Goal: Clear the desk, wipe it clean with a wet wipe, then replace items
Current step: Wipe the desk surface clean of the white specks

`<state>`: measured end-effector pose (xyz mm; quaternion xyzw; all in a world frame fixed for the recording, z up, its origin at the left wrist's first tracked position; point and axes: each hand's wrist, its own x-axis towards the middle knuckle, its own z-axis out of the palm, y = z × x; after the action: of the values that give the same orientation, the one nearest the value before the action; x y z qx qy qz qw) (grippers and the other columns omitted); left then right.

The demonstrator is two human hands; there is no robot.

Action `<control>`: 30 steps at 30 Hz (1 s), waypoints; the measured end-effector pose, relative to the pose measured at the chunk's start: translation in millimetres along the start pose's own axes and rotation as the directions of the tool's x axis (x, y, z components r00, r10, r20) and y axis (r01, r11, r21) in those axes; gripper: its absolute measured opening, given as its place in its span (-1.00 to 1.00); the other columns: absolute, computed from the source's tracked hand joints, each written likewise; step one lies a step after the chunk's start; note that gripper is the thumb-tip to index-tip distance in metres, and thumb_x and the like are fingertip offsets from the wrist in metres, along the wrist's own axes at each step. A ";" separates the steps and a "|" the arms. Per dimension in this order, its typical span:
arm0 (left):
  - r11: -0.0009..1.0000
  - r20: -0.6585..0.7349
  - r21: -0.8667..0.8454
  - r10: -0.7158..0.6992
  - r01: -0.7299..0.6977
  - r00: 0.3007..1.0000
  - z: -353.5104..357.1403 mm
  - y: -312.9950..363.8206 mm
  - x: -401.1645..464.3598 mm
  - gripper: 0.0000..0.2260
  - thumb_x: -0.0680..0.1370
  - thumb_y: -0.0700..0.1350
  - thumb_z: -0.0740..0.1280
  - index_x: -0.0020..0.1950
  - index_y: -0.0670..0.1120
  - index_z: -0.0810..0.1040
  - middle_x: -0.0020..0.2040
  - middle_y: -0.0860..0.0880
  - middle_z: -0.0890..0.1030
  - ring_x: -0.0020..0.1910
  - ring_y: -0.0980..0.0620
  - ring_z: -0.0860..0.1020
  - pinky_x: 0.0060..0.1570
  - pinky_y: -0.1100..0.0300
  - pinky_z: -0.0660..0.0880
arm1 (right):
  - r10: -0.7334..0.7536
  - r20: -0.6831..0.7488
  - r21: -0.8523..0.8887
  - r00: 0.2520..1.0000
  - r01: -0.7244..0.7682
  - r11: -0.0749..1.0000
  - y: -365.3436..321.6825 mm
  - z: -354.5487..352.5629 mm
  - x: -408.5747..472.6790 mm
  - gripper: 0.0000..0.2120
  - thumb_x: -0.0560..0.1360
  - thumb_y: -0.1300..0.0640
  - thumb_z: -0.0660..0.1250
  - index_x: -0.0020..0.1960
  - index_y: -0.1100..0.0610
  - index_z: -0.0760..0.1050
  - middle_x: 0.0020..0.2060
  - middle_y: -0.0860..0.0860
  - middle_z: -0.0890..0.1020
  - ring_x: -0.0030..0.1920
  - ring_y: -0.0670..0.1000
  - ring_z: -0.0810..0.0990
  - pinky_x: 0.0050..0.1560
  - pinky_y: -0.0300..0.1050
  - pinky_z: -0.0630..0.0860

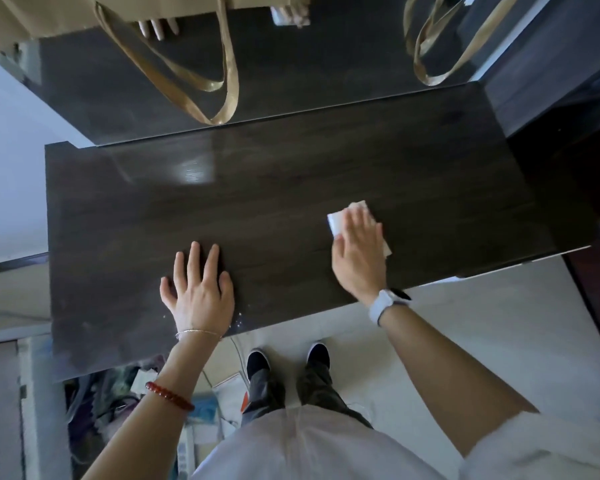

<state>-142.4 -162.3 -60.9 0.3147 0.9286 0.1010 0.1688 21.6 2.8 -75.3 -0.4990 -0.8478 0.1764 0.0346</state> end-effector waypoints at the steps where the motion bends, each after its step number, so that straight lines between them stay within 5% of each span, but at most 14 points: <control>1: 1.000 0.007 0.008 0.008 -0.008 1.000 -1.0 -1.9 0.3 -0.60 0.58 -0.04 0.09 0.43 0.08 0.22 0.50 -0.02 0.13 0.48 -0.05 -0.01 0.39 -0.13 -0.10 | -0.082 0.032 -0.022 0.996 0.083 0.996 -0.6 1.0 -5.1 -0.53 0.58 0.13 -0.02 0.47 0.22 0.06 0.48 0.17 0.11 0.49 0.12 0.03 0.45 0.05 -0.05; 3: 1.000 0.019 0.019 0.014 -0.015 1.000 -3.1 -5.5 1.4 -0.61 0.59 -0.01 0.06 0.43 0.10 0.22 0.50 -0.01 0.13 0.48 -0.03 0.00 0.39 -0.11 -0.09 | -0.077 0.009 -0.058 0.997 0.078 0.995 27.4 -13.3 -0.9 -0.53 0.60 0.14 0.01 0.47 0.21 0.05 0.49 0.15 0.10 0.49 0.10 0.03 0.46 0.04 -0.03; 7: 1.000 0.008 0.010 0.018 -0.018 1.000 -3.4 -5.4 0.9 -0.52 0.49 0.08 -0.06 0.41 0.12 0.24 0.50 0.00 0.15 0.47 -0.02 0.01 0.37 -0.09 -0.08 | 0.382 -0.056 0.035 0.922 -0.381 0.924 74.4 -44.5 14.8 -0.54 0.61 0.16 -0.03 0.48 0.22 -0.01 0.49 0.17 0.05 0.49 0.11 -0.02 0.47 0.08 -0.07; 13: 1.000 0.007 0.013 -0.001 0.000 1.000 -4.1 -2.3 1.5 -0.58 0.54 0.07 -0.01 0.40 0.11 0.26 0.50 0.01 0.16 0.47 -0.02 0.02 0.38 -0.11 -0.08 | 0.032 0.018 -0.030 0.999 -0.031 0.999 32.0 -16.5 -13.5 -0.52 0.57 0.16 -0.03 0.48 0.20 0.05 0.49 0.13 0.09 0.49 0.08 0.02 0.45 0.05 -0.06; 18: 0.999 0.040 -0.032 -0.008 0.009 0.999 -10.7 -6.4 4.0 -0.64 0.59 0.02 0.06 0.40 0.15 0.26 0.50 0.05 0.14 0.47 0.03 0.00 0.37 -0.04 -0.07 | 0.386 -0.071 -0.002 0.920 -0.387 0.922 72.2 -36.3 5.0 -0.53 0.58 0.19 0.01 0.46 0.25 0.05 0.48 0.20 0.10 0.49 0.16 0.02 0.45 0.17 -0.01; 22: 0.979 0.045 -0.205 0.004 0.005 0.999 -26.2 -14.6 6.5 -0.63 0.60 -0.07 0.10 0.42 0.09 0.25 0.49 0.05 0.18 0.46 0.04 0.09 0.36 0.01 0.00 | 0.128 -0.040 -0.013 0.991 -0.128 0.992 -6.8 3.7 -19.1 -0.46 0.53 0.07 -0.09 0.47 0.21 0.05 0.48 0.18 0.10 0.49 0.15 0.01 0.45 0.09 -0.09; 25: 0.901 -0.119 -0.428 0.015 -0.065 0.993 -42.2 -33.8 6.1 -0.65 0.56 -0.24 0.16 0.36 -0.11 0.37 0.41 -0.08 0.34 0.40 -0.07 0.28 0.37 -0.02 0.19 | -0.098 0.007 -0.034 0.995 0.098 0.995 -77.8 35.4 -53.3 -0.47 0.53 0.04 -0.11 0.47 0.18 0.08 0.47 0.15 0.15 0.48 0.12 0.05 0.47 0.06 -0.10; 30: 0.955 -0.237 -0.285 -0.155 0.084 0.959 -47.3 -102.0 -4.0 -0.66 0.54 -0.23 0.16 0.32 -0.14 0.42 0.40 -0.15 0.36 0.42 -0.11 0.23 0.38 -0.08 0.13 | -0.403 0.144 -0.015 0.904 0.409 0.913 -178.0 79.0 -110.2 -0.48 0.50 0.03 -0.02 0.43 0.16 0.16 0.46 0.11 0.22 0.47 0.09 0.11 0.42 0.07 -0.05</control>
<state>-213.4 -248.3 -46.2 0.2157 0.9373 0.2569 0.0944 -90.2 -191.0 -76.8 -0.2991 -0.9371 0.1801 0.0006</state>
